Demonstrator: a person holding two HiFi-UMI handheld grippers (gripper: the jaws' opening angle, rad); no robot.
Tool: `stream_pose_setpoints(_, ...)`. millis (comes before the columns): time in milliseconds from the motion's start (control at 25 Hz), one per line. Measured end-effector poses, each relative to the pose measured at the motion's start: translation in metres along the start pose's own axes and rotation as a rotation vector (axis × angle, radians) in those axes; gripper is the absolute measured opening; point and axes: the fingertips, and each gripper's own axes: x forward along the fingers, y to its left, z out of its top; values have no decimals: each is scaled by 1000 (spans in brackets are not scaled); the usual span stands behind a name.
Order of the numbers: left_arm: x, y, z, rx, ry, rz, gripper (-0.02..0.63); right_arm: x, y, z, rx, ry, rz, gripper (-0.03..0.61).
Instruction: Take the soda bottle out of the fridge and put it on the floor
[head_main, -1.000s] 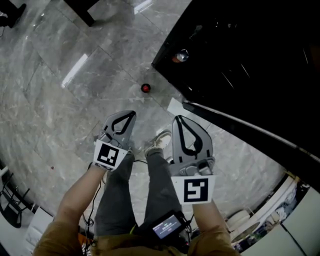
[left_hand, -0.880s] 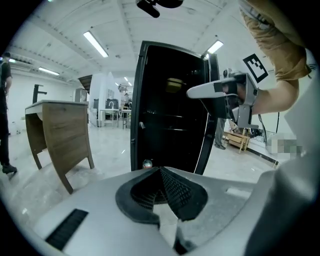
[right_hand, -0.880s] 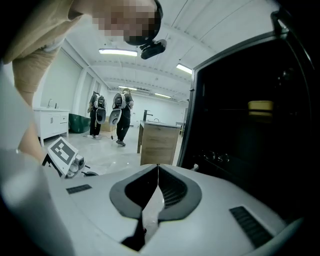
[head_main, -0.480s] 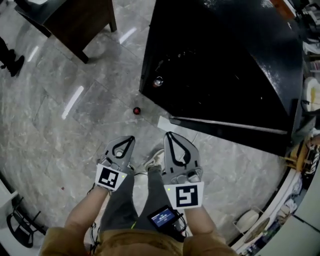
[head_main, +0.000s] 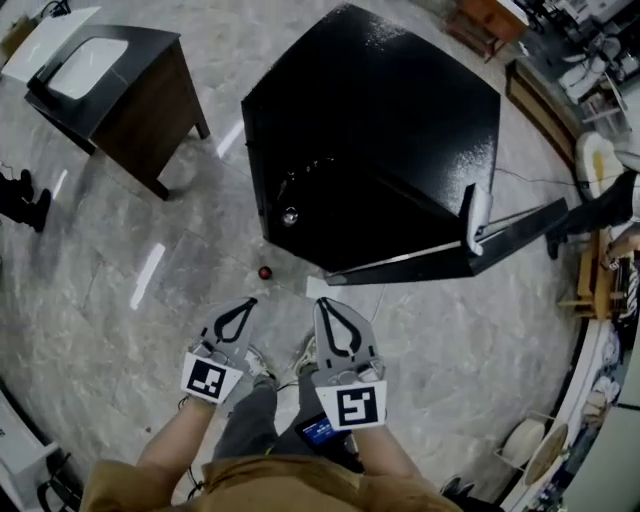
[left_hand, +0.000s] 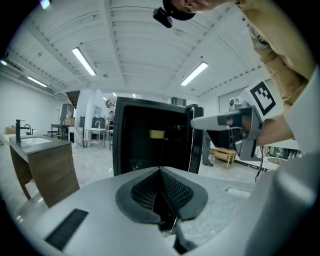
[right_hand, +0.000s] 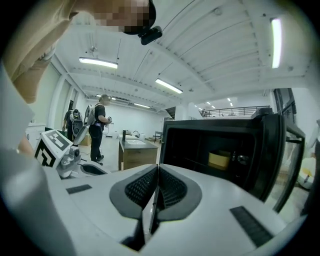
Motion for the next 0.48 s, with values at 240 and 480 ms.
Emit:
stream_pose_setpoints(240, -23, -7, 73, 10, -60, 18, 2, -28, -12, 53, -14, -21, 3, 2)
stream_pose_setpoints(480, -36, -5, 133, 26, -130, -52, 2, -47, -36, 104, -31, -81, -5, 2)
